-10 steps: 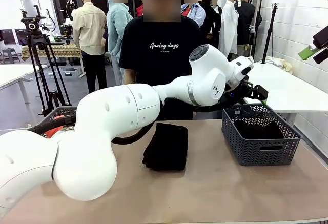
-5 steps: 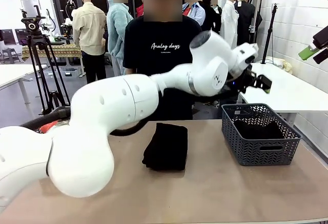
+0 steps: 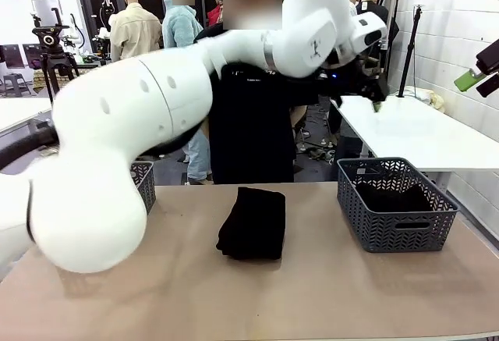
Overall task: Sort the tops and bottoms.
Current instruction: Lift clothes from the center of the table with your right hand.
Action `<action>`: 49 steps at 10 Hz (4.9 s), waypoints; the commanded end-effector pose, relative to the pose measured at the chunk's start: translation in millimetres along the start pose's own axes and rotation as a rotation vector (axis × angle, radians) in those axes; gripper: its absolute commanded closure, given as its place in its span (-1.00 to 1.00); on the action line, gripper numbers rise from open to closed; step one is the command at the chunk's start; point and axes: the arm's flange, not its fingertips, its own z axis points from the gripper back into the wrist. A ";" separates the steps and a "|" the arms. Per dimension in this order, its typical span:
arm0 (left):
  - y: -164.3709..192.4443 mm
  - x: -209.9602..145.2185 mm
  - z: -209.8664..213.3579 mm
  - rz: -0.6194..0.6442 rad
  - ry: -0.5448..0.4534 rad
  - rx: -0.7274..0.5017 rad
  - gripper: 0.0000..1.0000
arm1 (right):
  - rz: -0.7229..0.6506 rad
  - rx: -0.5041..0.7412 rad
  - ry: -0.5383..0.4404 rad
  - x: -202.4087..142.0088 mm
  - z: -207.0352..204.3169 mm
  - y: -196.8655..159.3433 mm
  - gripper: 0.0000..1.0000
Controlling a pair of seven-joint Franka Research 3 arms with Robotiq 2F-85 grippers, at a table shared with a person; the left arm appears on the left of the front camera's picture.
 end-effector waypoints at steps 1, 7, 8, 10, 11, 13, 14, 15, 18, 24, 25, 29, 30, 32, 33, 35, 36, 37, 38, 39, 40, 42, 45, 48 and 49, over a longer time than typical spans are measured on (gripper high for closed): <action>28.1 -146.6 57.7 0.060 0.036 0.129 -1.00 | 0.008 -0.008 0.009 1.6 -0.4 -0.9 -1.00; 7.2 -10.9 4.5 0.010 0.061 0.070 -1.00 | 0.008 -0.008 0.009 1.6 -0.4 -0.9 -1.00; 14.3 -38.4 -13.1 0.069 0.109 0.053 -1.00 | 0.008 -0.008 0.009 1.6 -0.4 -0.9 -1.00; 39.5 -112.4 -7.5 0.267 0.173 0.129 -1.00 | 0.008 -0.008 0.009 1.6 -0.4 -0.9 -1.00; 52.9 -141.5 -4.1 0.317 0.199 0.230 -1.00 | 0.008 -0.008 0.009 1.6 -0.4 -0.9 -1.00; 66.2 -177.8 10.8 0.410 0.218 0.301 -1.00 | 0.008 -0.008 0.009 1.6 -0.4 -0.9 -1.00; 73.9 -190.7 21.0 0.440 0.223 0.354 -1.00 | 0.008 -0.008 0.009 1.6 -0.4 -0.9 -1.00; 81.0 -199.2 28.1 0.472 0.228 0.369 -1.00 | 0.008 -0.008 0.009 1.6 -0.4 -0.9 -1.00; 103.0 -189.5 58.0 0.558 0.180 0.380 -1.00 | 0.008 -0.008 0.009 1.6 -0.4 -0.9 -1.00; 100.3 -143.9 56.1 0.491 0.091 0.349 -1.00 | 0.008 -0.008 0.009 1.6 -0.4 -0.9 -1.00; 99.3 -144.9 58.0 0.493 0.091 0.348 -1.00 | 0.008 -0.008 0.009 1.6 -0.4 -0.9 -1.00; 97.5 -146.1 54.6 0.507 0.108 0.338 -1.00 | 0.008 -0.008 0.009 1.6 -0.4 -0.9 -1.00; 97.5 -146.1 54.6 0.507 0.108 0.338 -1.00 | 0.008 -0.008 0.009 1.6 -0.4 -0.9 -1.00; 95.9 -146.0 54.1 0.502 0.120 0.340 -1.00 | 0.008 -0.008 0.009 1.6 -0.4 -0.9 -1.00; 109.6 -154.2 65.5 0.483 0.123 0.268 -1.00 | 0.008 -0.008 0.009 1.6 -0.4 -0.9 -1.00; 147.4 -195.8 121.5 0.490 0.151 0.243 -1.00 | 0.008 -0.008 0.009 1.6 -0.4 -0.9 -1.00; 161.4 -222.1 145.1 0.489 0.192 0.315 -1.00 | 0.008 -0.008 0.009 1.6 -0.4 -0.9 -1.00; 168.3 -238.5 161.8 0.482 0.228 0.343 -1.00 | 0.008 -0.008 0.009 1.6 -0.4 -0.9 -1.00; 174.2 -250.9 176.7 0.475 0.255 0.391 -1.00 | 0.008 -0.008 0.009 1.6 -0.4 -0.9 -1.00; 178.0 -259.0 189.6 0.469 0.254 0.422 -1.00 | 0.008 -0.008 0.009 1.6 -0.4 -0.9 -1.00; 177.8 -262.9 205.2 0.487 0.190 0.411 -1.00 | 0.008 -0.008 0.009 1.6 -0.4 -0.9 -1.00; 180.8 -259.0 199.4 0.499 0.236 0.418 -1.00 | 0.008 -0.008 0.009 1.6 -0.4 -0.9 -1.00; 180.8 -259.0 199.4 0.499 0.236 0.418 -1.00 | 0.008 -0.008 0.009 1.6 -0.4 -0.9 -1.00; 206.0 -289.4 232.9 0.498 0.181 0.293 -1.00 | 0.008 -0.008 0.009 1.6 -0.4 -0.9 -1.00; 215.2 -301.7 245.6 0.506 0.164 0.290 -1.00 | 0.008 -0.008 0.009 1.6 -0.4 -0.9 -1.00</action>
